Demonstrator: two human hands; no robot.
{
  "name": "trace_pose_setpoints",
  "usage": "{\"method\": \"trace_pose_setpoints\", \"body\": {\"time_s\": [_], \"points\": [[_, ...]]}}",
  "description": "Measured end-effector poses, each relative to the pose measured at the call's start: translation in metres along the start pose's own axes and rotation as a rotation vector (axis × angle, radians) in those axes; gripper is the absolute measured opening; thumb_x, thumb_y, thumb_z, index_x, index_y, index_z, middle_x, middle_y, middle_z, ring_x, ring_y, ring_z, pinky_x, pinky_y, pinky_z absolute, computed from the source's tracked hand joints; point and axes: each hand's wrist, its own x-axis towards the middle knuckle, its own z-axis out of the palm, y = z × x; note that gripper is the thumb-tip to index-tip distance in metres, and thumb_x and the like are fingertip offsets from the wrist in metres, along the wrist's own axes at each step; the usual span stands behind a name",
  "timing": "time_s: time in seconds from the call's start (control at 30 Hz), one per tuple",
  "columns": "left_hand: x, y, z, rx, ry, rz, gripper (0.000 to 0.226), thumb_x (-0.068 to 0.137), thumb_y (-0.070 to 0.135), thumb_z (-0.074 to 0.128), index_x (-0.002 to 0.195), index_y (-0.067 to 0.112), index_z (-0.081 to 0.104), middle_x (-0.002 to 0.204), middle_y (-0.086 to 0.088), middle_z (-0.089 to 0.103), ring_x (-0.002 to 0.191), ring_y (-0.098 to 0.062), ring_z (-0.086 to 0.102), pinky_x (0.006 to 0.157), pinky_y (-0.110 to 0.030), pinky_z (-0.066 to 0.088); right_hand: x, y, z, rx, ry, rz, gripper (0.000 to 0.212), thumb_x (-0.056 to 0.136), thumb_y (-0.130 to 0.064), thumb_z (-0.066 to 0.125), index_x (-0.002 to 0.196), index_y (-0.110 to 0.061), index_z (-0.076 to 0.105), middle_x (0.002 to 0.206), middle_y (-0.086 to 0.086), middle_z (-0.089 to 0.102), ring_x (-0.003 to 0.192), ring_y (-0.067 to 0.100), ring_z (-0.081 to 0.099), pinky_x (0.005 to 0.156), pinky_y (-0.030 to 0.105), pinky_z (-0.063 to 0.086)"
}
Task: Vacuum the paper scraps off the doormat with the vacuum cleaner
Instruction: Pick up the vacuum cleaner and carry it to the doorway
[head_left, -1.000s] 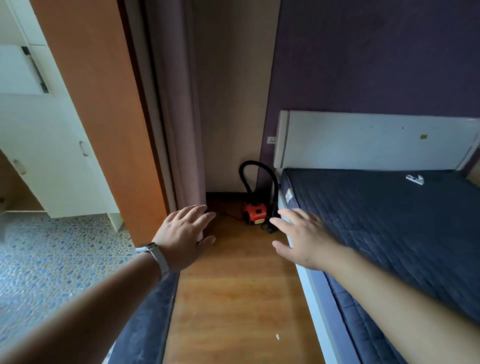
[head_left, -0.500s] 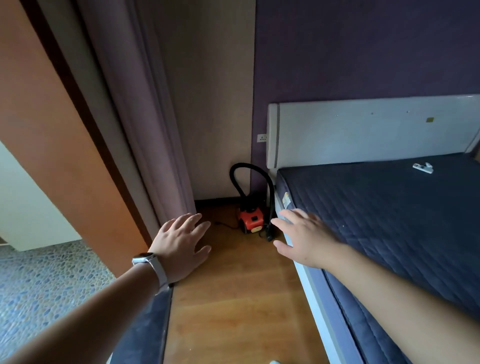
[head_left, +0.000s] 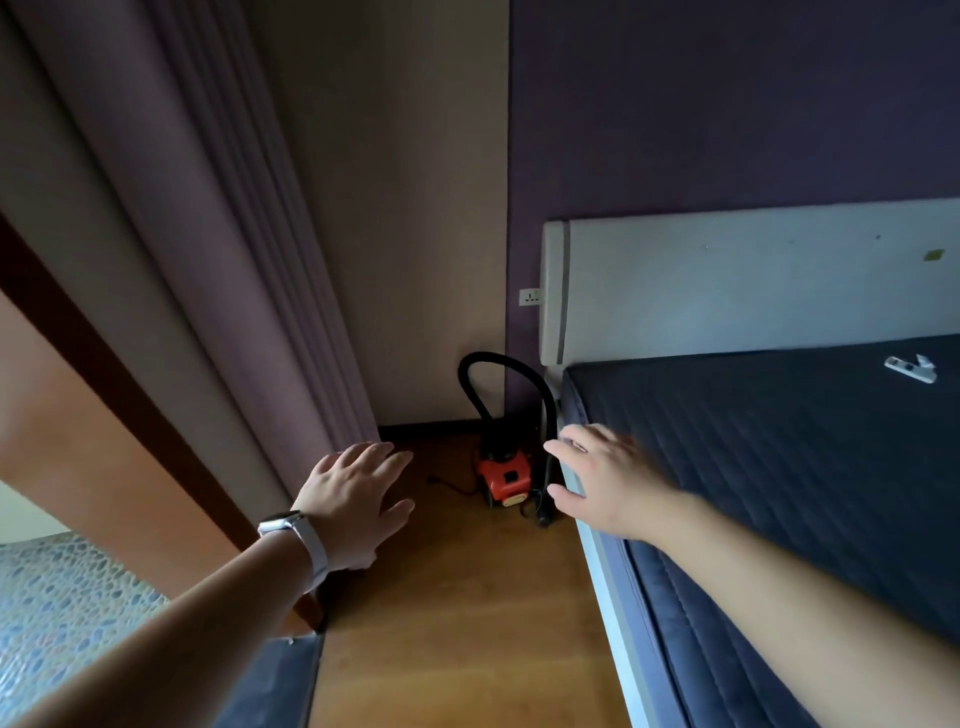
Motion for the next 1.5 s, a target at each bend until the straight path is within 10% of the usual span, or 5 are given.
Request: {"method": "trace_pose_setpoints", "body": {"time_s": [0.77, 1.5], "points": [[0.342, -0.151, 0.088, -0.102, -0.186, 0.167, 0.082, 0.08, 0.07, 0.018, 0.151, 0.031, 0.03, 0.15, 0.003, 0.041, 0.137, -0.021, 0.038, 0.109, -0.039, 0.034, 0.297, 0.061, 0.023, 0.02, -0.063, 0.197, 0.06, 0.097, -0.052, 0.046, 0.149, -0.022, 0.039, 0.149, -0.001, 0.041, 0.134, 0.021, 0.041, 0.105, 0.035, 0.038], [0.575, -0.101, 0.128, -0.234, -0.309, 0.226, 0.079, 0.083, 0.067, 0.028, 0.148, 0.024, 0.038, 0.15, -0.001, 0.042, 0.137, -0.02, 0.038, 0.111, -0.034, 0.031, 0.474, 0.226, 0.09, 0.182, -0.09, 0.216, 0.06, 0.091, -0.053, 0.049, 0.139, -0.017, 0.051, 0.134, 0.004, 0.055, 0.119, 0.025, 0.055, 0.093, 0.041, 0.049]]}}
